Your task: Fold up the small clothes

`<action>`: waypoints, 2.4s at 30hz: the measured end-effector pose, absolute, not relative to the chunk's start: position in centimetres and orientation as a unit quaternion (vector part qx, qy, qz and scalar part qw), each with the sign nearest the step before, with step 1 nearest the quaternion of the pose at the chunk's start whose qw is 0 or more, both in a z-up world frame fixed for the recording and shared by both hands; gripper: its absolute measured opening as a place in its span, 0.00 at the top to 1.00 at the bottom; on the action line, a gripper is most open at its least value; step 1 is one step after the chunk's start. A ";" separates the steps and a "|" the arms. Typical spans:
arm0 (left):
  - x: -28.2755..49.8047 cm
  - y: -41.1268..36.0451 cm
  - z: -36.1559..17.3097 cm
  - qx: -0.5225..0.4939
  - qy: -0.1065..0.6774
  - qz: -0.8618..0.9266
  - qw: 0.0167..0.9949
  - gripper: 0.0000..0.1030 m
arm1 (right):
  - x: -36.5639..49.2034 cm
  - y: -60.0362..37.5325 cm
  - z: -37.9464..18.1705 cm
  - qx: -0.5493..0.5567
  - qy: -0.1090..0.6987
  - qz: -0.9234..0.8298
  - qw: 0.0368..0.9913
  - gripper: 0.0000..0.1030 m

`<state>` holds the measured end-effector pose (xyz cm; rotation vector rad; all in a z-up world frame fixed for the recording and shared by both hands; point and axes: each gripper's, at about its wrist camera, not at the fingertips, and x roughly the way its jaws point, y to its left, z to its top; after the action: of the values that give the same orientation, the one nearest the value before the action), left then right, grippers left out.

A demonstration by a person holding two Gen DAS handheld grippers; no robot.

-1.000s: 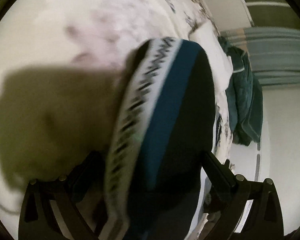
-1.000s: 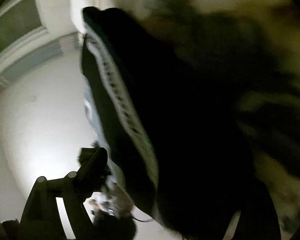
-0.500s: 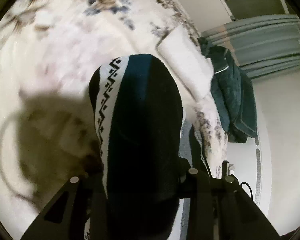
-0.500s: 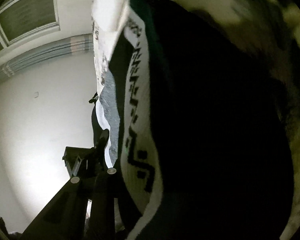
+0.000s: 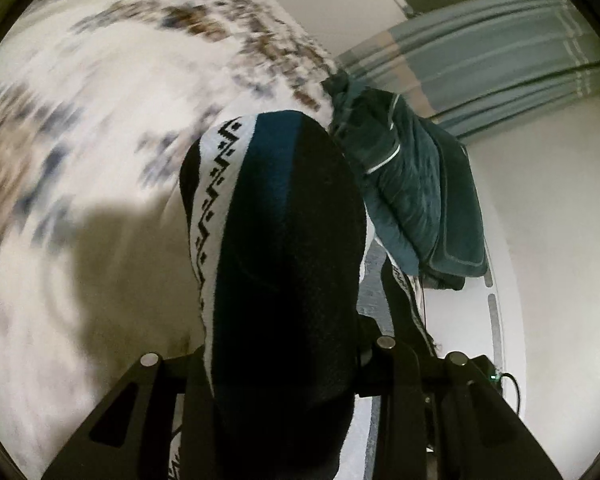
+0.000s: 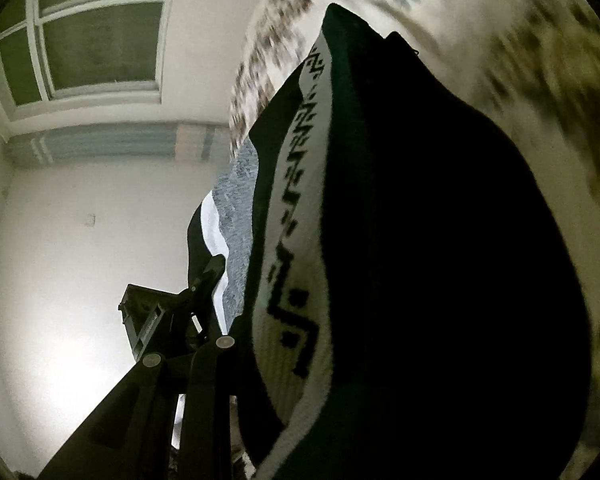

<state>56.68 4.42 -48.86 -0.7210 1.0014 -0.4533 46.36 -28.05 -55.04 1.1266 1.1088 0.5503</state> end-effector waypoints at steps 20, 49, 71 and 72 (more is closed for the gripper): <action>77.4 3.9 -56.2 -0.249 0.541 -0.190 0.780 0.30 | 68.8 -29.5 -59.5 0.439 0.514 0.157 0.720 0.47; 52.6 -1.8 -34.6 -0.007 0.455 0.006 0.890 0.01 | 48.7 -29.1 -33.8 0.020 0.505 -0.129 0.853 0.00; 29.9 -3.1 -12.9 -0.017 0.356 0.006 0.934 0.01 | 22.0 -27.2 -4.3 0.000 0.373 -0.088 0.924 0.00; 29.1 -3.2 -12.4 -0.014 0.352 0.006 0.936 0.01 | 21.2 -27.2 -3.8 0.000 0.369 -0.087 0.925 0.00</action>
<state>29.06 -3.25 -12.35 -0.0285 0.7191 0.0117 21.18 -27.22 -3.76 0.0004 0.7578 -0.1795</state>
